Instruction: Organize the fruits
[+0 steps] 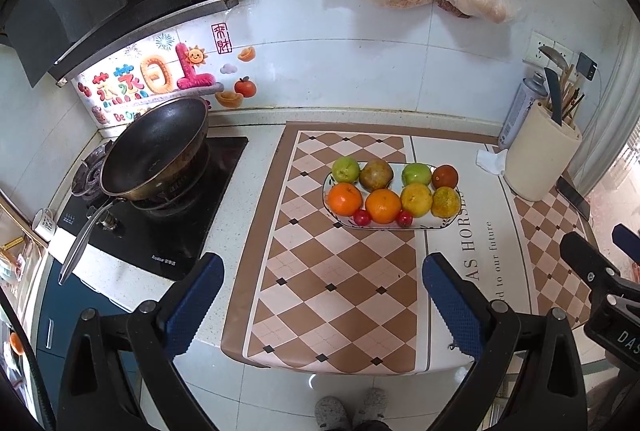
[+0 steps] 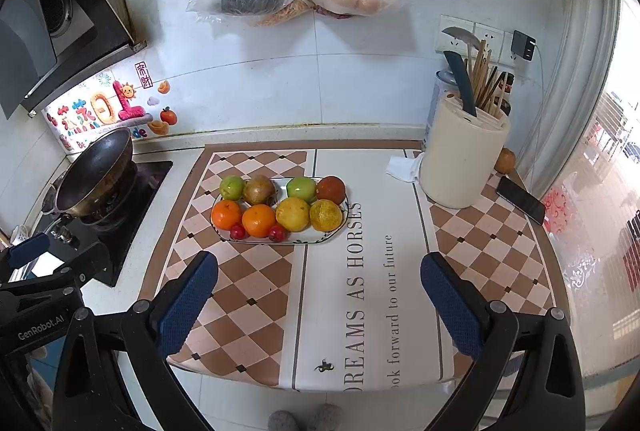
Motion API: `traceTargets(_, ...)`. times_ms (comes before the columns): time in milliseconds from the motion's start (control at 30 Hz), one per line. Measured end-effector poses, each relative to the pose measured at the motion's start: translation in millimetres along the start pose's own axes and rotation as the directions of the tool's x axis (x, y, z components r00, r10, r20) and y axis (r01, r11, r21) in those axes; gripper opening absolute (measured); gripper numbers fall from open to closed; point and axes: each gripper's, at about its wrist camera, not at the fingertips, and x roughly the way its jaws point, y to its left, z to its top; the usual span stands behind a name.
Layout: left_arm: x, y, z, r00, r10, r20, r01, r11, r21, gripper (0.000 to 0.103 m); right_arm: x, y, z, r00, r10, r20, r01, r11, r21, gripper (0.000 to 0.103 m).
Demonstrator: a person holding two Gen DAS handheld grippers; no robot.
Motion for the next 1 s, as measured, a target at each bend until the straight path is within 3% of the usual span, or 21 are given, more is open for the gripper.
traceTargets(1000,-19.9,-5.3,-4.4,0.999,-0.002,0.034,0.002,1.000,-0.012,0.102,-13.6,0.0,-7.0,1.000,0.001,0.005,-0.001,1.000,0.000,0.103)
